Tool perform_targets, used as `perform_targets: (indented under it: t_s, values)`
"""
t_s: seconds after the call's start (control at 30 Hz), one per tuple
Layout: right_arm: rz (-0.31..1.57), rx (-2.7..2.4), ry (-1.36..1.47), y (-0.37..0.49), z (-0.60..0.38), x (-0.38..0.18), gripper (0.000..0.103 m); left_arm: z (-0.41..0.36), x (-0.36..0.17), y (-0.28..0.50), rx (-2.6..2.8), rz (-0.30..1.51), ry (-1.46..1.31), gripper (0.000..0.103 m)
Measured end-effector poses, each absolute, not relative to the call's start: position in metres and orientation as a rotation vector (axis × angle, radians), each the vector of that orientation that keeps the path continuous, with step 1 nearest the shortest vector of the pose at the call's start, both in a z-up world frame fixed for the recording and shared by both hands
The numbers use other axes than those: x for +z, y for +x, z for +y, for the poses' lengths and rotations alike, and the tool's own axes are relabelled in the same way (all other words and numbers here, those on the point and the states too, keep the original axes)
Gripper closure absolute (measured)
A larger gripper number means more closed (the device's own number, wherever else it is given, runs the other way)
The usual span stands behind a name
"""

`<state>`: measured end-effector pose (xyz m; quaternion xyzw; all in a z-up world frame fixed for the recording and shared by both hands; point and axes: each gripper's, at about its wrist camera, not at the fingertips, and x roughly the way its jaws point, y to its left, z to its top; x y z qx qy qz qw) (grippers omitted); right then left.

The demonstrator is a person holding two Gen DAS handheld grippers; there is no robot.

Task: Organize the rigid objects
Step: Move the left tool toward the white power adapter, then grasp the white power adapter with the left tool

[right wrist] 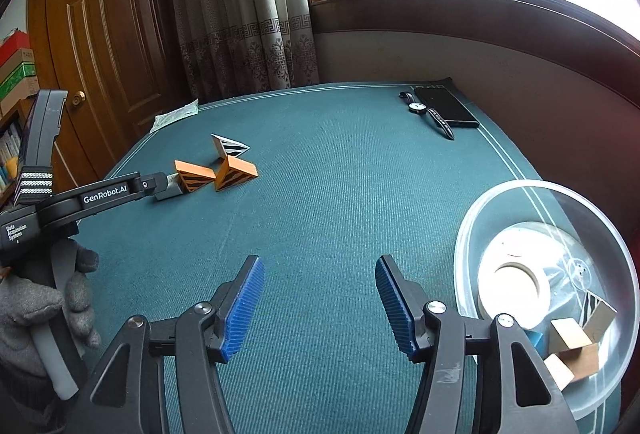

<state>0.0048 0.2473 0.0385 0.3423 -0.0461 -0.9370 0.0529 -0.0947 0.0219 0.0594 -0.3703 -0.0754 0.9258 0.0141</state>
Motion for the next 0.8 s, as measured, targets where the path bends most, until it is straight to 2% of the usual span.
perform_targets:
  t_s: [0.8]
  values:
    - [-0.157, -2.784, 1.124, -0.009, 0.239, 0.02, 0.041, -0.005, 0.017, -0.167, 2.937, -0.256, -1.331, 0.026]
